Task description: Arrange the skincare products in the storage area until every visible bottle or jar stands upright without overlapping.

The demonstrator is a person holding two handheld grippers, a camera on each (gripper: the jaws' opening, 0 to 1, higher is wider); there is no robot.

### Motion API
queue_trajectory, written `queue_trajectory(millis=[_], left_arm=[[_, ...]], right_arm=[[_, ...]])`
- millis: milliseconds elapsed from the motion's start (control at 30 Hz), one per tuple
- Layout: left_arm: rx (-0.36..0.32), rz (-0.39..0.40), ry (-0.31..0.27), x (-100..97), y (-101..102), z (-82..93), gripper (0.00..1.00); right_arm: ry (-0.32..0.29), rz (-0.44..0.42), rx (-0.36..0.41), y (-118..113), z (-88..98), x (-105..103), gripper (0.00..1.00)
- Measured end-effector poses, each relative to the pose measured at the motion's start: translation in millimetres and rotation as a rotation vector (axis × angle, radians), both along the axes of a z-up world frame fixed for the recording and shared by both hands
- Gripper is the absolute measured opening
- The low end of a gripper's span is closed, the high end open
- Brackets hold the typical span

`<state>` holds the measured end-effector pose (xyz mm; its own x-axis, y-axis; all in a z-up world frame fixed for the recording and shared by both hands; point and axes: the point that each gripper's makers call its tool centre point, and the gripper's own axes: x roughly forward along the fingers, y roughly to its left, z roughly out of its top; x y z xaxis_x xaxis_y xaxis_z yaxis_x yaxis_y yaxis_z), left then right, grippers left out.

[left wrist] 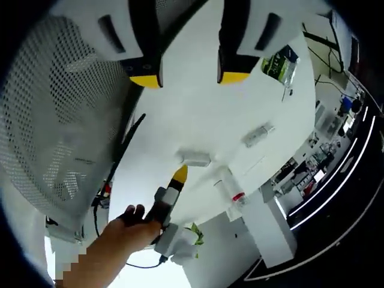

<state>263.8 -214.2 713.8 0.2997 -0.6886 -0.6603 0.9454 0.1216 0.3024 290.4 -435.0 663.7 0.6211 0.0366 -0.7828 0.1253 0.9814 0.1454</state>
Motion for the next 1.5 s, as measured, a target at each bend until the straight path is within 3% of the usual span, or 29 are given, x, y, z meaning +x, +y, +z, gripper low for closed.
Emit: queue_trajectory(millis=[100, 167, 267, 333, 400, 600, 700, 733, 767, 833, 933, 1067, 1200, 1367, 1500], left_arm=[[0.004, 0.003, 0.008, -1.0, 1, -1.3, 0.29], [0.013, 0.001, 0.006, -1.9, 1, -2.5, 0.28], [0.024, -0.005, 0.004, -2.8, 1, -4.4, 0.28], [0.027, -0.001, 0.005, -2.4, 1, -4.7, 0.28], [0.026, 0.000, 0.005, -2.4, 1, -4.5, 0.28], [0.034, 0.005, -0.002, -1.0, 2, -5.3, 0.27], [0.034, 0.014, -0.001, 1.5, 3, -5.0, 0.25], [0.020, 0.029, -0.001, 4.2, 4, -1.9, 0.22], [-0.037, 0.077, 0.004, 10.5, 5, 7.0, 0.19], [-0.091, 0.100, 0.002, 15.6, 5, 16.8, 0.14], [-0.127, 0.128, 0.037, 17.6, 4, 19.7, 0.22], [-0.175, 0.130, 0.056, 16.4, 2, 27.2, 0.18], [-0.228, 0.139, 0.076, 16.3, 0, 35.2, 0.18], [-0.378, 0.158, 0.154, 15.2, -6, 57.8, 0.20], [-0.492, 0.161, 0.261, 12.3, -11, 74.5, 0.25]], right_arm=[[0.011, -0.026, 0.081, 5, -5.0, 14, 0.37], [0.009, -0.010, 0.012, -3, -5.0, 23, 0.37], [0.029, 0.007, 0.012, 1, -8.5, 33, 0.38], [0.048, 0.047, -0.044, -1, -11.0, 36, 0.38], [0.058, 0.053, -0.045, 2, -14.6, 38, 0.36], [0.128, 0.052, -0.077, 4, -27.8, 32, 0.25], [0.124, 0.072, -0.100, 6, -29.6, 31, 0.25], [0.115, 0.102, -0.138, 4, -29.0, 31, 0.23], [0.109, 0.109, -0.155, 2, -28.6, 31, 0.20], [0.101, 0.129, -0.153, 6, -28.4, 29, 0.19], [0.092, 0.148, -0.125, 12, -26.8, 22, 0.18], [-0.030, 0.133, -0.012, 32, -10.9, 26, 0.17], [-0.153, 0.155, 0.115, 61, 16.8, 22, 0.17], [-0.300, 0.183, 0.340, 96, 59.5, 12, 0.17], [-0.405, 0.229, 0.455, 114, 94.4, -1, 0.17]])
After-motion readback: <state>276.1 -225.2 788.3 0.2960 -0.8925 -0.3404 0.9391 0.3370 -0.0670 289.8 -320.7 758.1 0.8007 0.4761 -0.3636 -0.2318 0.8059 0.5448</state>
